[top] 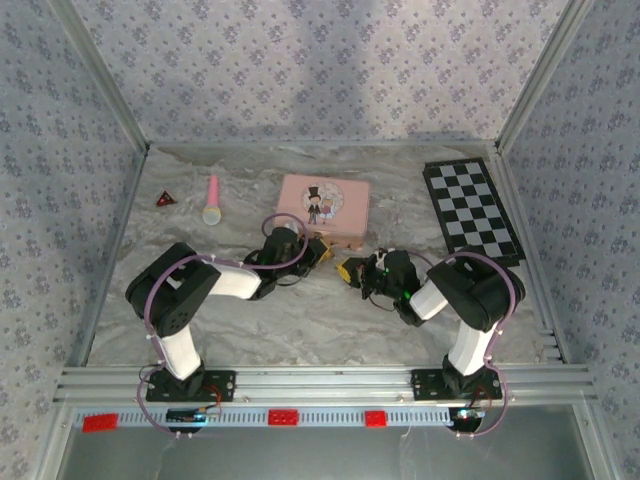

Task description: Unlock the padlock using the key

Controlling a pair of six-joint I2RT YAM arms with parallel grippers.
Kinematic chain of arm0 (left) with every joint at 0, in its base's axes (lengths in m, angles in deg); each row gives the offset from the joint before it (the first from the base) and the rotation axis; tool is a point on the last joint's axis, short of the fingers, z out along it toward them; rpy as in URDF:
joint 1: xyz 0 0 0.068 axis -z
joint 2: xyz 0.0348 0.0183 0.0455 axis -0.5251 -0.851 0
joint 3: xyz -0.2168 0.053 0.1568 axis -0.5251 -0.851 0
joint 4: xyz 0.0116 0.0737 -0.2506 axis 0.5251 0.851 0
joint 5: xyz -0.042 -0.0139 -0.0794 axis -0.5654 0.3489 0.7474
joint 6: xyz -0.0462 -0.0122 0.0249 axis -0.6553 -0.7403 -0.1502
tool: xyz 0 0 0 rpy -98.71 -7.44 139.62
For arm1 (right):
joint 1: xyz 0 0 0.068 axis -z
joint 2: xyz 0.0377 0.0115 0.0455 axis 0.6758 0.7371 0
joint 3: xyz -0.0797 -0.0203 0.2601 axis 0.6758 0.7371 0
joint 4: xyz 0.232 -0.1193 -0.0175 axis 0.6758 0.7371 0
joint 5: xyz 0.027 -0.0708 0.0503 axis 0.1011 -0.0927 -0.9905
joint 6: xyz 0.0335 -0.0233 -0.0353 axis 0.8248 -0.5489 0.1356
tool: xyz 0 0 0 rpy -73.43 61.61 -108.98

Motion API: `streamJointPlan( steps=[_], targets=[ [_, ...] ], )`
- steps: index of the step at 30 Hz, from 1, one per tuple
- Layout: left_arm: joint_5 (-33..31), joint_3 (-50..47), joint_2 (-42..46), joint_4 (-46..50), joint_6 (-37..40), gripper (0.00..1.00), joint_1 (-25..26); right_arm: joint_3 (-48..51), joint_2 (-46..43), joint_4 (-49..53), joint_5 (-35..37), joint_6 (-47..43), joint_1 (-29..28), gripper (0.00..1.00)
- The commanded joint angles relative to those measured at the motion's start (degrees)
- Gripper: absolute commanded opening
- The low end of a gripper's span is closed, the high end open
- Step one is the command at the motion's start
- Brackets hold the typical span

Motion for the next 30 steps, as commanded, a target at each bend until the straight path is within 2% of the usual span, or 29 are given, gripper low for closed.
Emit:
streamJointPlan(
  steps=[1, 15, 30],
  targets=[
    [1.2, 0.3, 0.4, -6.1, 0.0, 0.00, -0.1, 0.6, 0.7, -3.2, -0.5, 0.7, 0.6, 0.00],
    [1.6, 0.7, -0.3, -6.5, -0.1, 0.00, 0.0, 1.3, -4.1, 0.6, -1.0, -0.2, 0.4, 0.00],
    [2.1, 0.7, -0.1, -7.1, -0.6, 0.00, 0.0, -0.3, -3.0, 1.4, -1.5, -0.1, 0.1, 0.00]
  ],
)
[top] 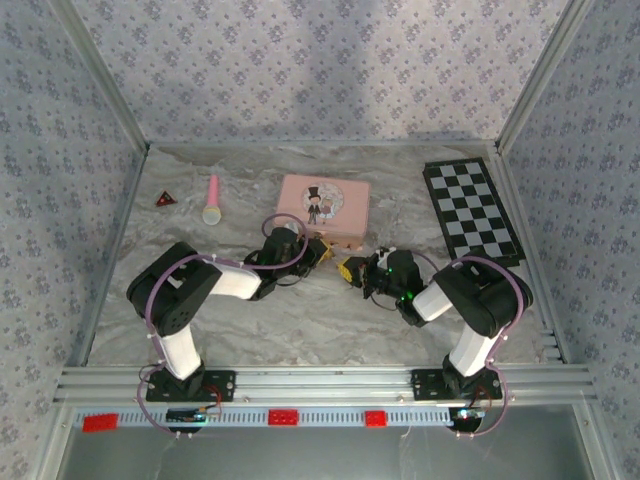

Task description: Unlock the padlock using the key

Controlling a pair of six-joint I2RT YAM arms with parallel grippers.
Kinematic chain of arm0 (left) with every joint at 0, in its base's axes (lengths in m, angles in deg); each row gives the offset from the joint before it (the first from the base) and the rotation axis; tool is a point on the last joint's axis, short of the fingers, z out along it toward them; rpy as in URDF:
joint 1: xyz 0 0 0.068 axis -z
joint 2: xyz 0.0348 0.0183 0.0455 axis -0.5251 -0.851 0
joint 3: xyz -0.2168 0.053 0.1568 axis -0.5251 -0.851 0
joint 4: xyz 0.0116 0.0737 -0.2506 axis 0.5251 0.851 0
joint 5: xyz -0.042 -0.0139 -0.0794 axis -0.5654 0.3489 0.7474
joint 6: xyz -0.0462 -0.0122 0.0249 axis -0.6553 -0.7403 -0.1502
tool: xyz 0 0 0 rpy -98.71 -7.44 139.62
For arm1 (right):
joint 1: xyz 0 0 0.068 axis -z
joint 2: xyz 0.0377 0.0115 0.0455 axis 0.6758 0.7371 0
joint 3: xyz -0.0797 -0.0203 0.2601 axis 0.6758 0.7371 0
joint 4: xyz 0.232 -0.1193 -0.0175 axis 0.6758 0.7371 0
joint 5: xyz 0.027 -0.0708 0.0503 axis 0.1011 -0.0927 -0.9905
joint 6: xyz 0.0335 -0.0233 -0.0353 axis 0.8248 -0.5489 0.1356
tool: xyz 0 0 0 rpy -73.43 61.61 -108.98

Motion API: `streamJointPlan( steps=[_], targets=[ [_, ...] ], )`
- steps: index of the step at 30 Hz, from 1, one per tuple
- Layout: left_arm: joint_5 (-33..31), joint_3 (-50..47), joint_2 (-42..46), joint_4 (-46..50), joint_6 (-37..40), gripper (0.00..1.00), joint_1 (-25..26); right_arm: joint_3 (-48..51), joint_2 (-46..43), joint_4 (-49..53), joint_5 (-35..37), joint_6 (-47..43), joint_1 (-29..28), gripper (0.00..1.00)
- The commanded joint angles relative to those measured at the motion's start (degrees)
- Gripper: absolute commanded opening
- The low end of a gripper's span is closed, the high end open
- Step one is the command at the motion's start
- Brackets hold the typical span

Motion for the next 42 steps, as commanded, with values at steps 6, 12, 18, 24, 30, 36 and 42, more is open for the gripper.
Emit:
streamJointPlan(
  steps=[6, 12, 18, 24, 30, 36, 42],
  targets=[
    [2.0, 0.9, 0.3, -6.0, -0.2, 0.00, -0.1, -1.4, 0.8, 0.3, 0.0, -0.3, -0.3, 0.00],
    [1.9, 0.9, 0.3, -5.8, -0.2, 0.00, -0.3, -0.6, 0.7, 0.2, 0.5, 0.0, -0.6, 0.00],
    [2.1, 1.3, 0.1, -5.8, -0.2, 0.00, -0.3, -1.6, 1.0, 0.0, 0.4, 0.0, -0.8, 0.00],
    [2.3, 1.1, 0.4, -5.7, -0.1, 0.00, -0.3, -1.9, 1.9, -0.8, 0.5, 0.2, -0.6, 0.00],
    [2.1, 0.7, 0.7, -5.7, 0.1, 0.00, -0.3, -1.7, 2.2, -1.3, 0.7, 0.3, 0.2, 0.00],
    [2.0, 0.4, 0.7, -6.0, -0.1, 0.00, -0.4, -1.4, 1.8, -1.7, 0.7, 0.3, 1.0, 0.00],
    [2.2, 0.5, 0.2, -6.4, -0.2, 0.00, -0.5, -1.9, 1.8, -1.8, 0.7, 0.5, 0.9, 0.00]
  ],
)
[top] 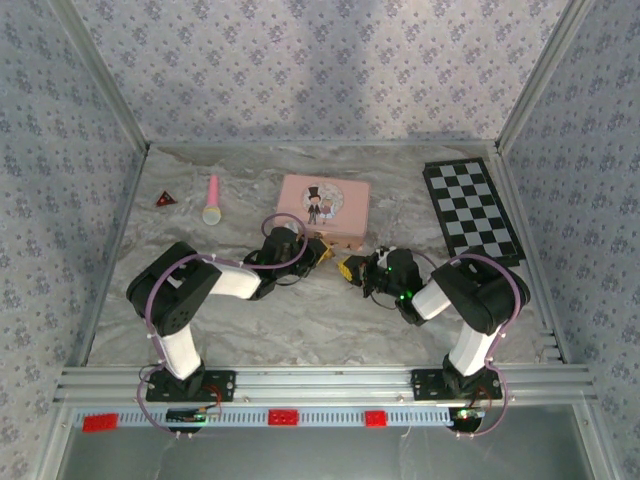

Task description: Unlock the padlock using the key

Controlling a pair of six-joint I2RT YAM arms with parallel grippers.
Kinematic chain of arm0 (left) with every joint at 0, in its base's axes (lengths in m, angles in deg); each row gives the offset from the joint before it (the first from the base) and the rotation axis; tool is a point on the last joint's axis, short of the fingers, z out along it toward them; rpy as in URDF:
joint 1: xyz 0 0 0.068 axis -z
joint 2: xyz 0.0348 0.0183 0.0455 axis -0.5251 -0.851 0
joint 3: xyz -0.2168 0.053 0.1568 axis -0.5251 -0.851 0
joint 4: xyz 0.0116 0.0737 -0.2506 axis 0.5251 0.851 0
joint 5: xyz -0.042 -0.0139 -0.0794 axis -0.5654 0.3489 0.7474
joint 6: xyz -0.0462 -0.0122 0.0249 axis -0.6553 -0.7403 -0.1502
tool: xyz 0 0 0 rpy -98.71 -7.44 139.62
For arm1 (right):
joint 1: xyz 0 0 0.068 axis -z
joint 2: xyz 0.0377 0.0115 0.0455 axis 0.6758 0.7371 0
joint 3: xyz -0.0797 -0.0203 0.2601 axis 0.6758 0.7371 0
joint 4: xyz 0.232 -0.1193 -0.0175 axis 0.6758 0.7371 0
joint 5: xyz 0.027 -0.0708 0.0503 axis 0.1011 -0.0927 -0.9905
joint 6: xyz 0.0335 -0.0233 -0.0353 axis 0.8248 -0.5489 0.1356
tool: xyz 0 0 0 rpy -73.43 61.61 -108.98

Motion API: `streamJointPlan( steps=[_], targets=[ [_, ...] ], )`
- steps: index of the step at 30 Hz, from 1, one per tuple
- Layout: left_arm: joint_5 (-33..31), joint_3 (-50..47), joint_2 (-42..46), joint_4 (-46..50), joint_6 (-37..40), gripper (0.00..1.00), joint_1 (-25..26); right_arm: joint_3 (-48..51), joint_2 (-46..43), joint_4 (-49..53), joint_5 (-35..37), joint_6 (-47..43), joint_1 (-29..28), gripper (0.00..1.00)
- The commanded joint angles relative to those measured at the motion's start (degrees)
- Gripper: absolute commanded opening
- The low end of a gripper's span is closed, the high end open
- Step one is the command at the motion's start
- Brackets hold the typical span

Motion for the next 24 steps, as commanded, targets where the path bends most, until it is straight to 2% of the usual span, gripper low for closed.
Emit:
streamJointPlan(
  steps=[1, 24],
  targets=[
    [1.5, 0.4, 0.1, -6.5, 0.2, 0.00, -0.2, -1.2, 0.5, -1.4, 0.7, 0.4, 0.2, 0.00],
    [2.4, 0.9, -0.2, -7.9, -0.1, 0.00, 0.9, -4.6, 2.0, -2.2, 0.1, 0.7, 0.3, 0.00]
  ],
)
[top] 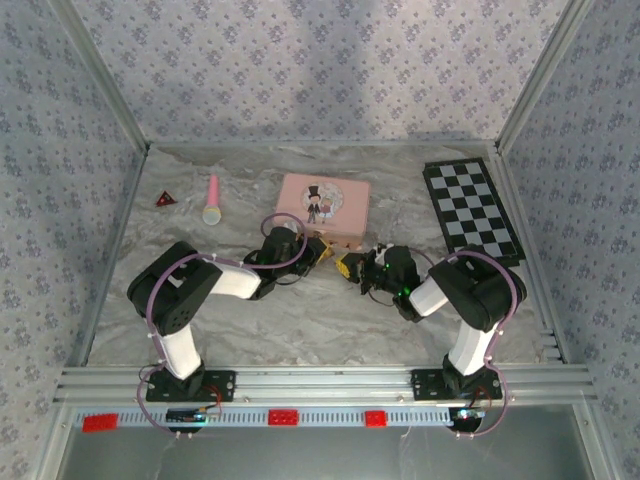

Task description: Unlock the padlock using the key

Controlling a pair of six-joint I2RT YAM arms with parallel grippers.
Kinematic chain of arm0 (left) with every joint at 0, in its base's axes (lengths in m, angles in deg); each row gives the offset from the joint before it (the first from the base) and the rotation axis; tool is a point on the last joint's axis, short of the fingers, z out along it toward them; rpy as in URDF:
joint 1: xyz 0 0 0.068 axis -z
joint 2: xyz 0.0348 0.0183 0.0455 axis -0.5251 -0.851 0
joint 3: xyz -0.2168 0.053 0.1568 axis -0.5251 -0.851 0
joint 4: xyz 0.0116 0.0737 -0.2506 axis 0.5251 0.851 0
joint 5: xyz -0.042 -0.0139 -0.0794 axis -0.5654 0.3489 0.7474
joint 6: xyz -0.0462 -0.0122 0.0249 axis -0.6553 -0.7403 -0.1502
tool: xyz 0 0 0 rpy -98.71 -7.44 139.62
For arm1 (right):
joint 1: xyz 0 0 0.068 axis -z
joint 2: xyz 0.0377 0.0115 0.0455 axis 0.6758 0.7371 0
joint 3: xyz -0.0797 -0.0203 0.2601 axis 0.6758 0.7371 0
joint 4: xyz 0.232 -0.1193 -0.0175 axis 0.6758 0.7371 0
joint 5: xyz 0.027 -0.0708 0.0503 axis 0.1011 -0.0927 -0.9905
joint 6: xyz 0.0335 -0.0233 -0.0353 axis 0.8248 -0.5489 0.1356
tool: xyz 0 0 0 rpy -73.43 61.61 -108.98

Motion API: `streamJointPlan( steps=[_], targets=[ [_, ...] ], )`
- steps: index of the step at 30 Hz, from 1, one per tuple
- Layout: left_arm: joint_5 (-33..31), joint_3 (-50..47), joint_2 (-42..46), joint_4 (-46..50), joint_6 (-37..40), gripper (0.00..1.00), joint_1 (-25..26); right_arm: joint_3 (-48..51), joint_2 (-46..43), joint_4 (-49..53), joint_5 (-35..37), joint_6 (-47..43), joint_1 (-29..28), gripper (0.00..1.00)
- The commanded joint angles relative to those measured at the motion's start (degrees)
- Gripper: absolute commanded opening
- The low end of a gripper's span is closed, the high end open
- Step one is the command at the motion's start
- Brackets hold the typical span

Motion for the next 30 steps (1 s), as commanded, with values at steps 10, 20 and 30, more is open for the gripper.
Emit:
streamJointPlan(
  steps=[10, 20, 30],
  targets=[
    [3.3, 1.3, -0.2, -7.8, 0.5, 0.00, 1.2, -3.9, 0.7, -2.0, 0.7, 0.2, 0.5, 0.00],
    [4.1, 1.8, -0.7, -7.6, 0.7, 0.00, 1.3, -5.5, 2.7, -5.5, -0.6, 2.4, 2.1, 0.00],
    [6.2, 3.8, -1.3, -8.3, 1.1, 0.00, 2.0, -9.8, 2.9, -3.9, -0.9, 2.7, 1.5, 0.00]
  ],
)
